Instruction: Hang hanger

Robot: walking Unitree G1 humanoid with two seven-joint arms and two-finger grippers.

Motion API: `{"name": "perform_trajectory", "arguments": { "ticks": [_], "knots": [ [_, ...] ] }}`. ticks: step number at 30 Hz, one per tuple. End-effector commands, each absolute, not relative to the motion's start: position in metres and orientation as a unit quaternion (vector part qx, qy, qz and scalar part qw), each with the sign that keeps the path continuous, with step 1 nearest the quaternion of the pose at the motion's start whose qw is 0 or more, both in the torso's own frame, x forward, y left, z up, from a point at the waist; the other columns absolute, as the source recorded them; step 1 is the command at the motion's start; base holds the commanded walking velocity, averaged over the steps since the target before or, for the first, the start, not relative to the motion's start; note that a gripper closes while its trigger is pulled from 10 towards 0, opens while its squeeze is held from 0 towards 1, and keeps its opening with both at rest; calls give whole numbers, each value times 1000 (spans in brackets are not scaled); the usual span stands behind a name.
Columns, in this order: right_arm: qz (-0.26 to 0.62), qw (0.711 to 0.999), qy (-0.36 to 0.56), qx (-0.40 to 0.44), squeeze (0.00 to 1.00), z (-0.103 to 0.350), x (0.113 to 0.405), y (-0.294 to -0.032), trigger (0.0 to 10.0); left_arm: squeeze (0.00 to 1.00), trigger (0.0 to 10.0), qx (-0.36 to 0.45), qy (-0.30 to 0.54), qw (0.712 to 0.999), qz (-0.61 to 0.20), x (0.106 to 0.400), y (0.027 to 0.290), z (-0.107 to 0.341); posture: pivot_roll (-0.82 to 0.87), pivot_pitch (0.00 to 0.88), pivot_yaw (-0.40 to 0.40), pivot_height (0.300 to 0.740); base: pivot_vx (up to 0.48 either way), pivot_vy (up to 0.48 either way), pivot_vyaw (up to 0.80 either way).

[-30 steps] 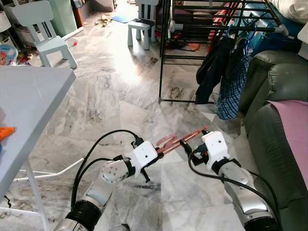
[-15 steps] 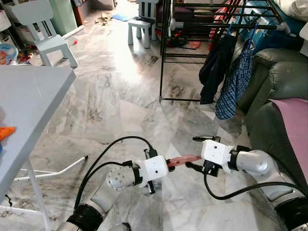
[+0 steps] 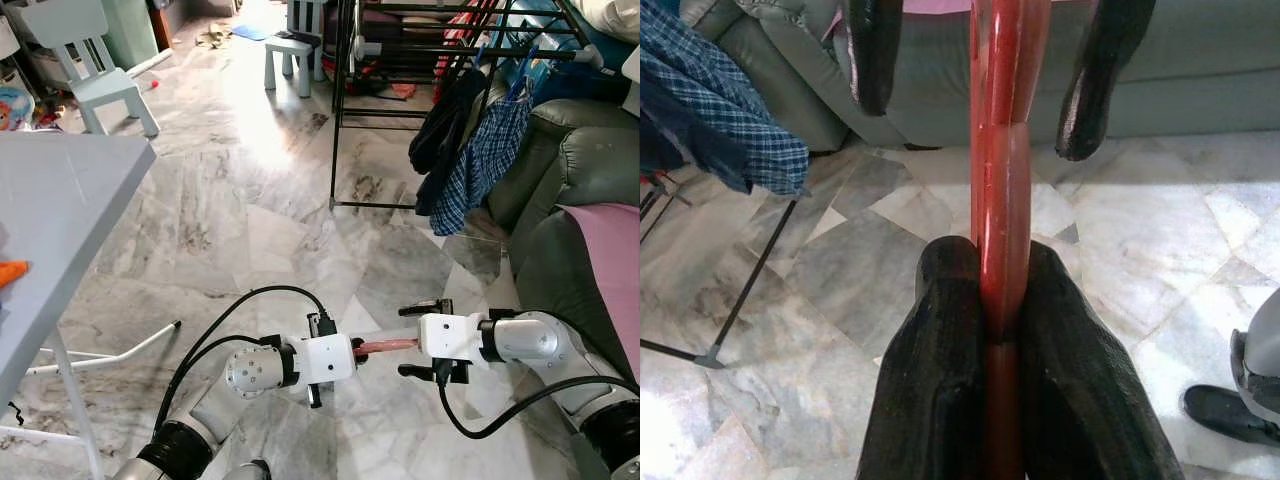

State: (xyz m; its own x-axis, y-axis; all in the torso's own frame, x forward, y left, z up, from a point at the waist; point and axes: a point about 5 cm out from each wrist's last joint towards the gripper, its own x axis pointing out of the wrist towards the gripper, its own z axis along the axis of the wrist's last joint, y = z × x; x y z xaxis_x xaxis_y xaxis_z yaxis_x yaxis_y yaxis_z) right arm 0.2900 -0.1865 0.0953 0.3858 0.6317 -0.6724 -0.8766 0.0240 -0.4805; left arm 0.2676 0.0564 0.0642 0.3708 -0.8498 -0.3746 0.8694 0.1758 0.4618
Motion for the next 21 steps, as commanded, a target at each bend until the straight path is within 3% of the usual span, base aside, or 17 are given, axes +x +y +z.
{"name": "perform_trajectory", "arguments": {
  "ticks": [1, 21],
  "knots": [
    [537, 686, 143, -470, 0, 94, 291, -193, 0, 0, 10000, 321, 4, 758, -567, 268, 53, 70, 4, 132, -16, 740, 0, 0, 0],
    [530, 685, 129, -483, 0, 88, 296, -191, 0, 0, 10000, 323, -1, 755, -570, 269, 52, 74, 4, 122, -14, 740, 0, 0, 0]
  ]
}}
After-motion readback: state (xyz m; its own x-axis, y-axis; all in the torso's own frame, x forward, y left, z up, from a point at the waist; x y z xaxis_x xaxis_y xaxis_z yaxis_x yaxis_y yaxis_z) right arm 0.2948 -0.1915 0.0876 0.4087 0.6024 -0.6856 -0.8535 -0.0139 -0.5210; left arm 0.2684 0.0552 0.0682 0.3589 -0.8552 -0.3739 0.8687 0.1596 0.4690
